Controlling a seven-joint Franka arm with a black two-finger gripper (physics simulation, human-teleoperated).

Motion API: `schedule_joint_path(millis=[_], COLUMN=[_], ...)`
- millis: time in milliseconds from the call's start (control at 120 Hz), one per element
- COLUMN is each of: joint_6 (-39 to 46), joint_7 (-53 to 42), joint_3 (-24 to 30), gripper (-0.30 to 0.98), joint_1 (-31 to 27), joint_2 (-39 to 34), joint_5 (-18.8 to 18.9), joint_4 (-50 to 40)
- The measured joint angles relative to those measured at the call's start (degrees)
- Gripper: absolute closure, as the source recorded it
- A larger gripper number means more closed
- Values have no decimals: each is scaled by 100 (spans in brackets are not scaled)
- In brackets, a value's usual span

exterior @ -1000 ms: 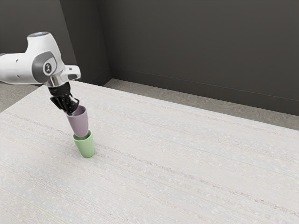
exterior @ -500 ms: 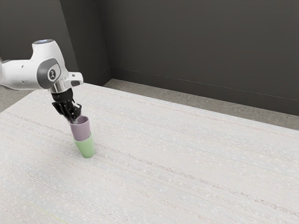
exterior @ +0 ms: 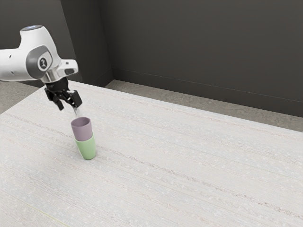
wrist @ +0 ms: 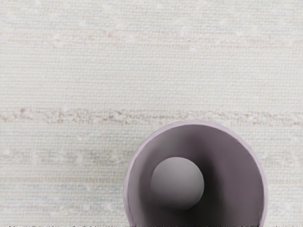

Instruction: Place the right cup onto the left cup

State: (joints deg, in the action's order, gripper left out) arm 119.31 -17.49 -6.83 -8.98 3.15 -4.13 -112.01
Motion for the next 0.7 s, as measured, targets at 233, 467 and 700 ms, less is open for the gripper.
schedule_joint_path(millis=[233, 467, 700], joint_6=[-462, -962, -1516], joint_7=[-14, -16, 0], joint_3=[325, 1016, 1245], gripper=[2, 1, 0], joint_1=[-185, 178, 378], joint_2=[-481, -796, -209], joint_5=[0, 0, -13], joint_4=[-63, 303, 1461])
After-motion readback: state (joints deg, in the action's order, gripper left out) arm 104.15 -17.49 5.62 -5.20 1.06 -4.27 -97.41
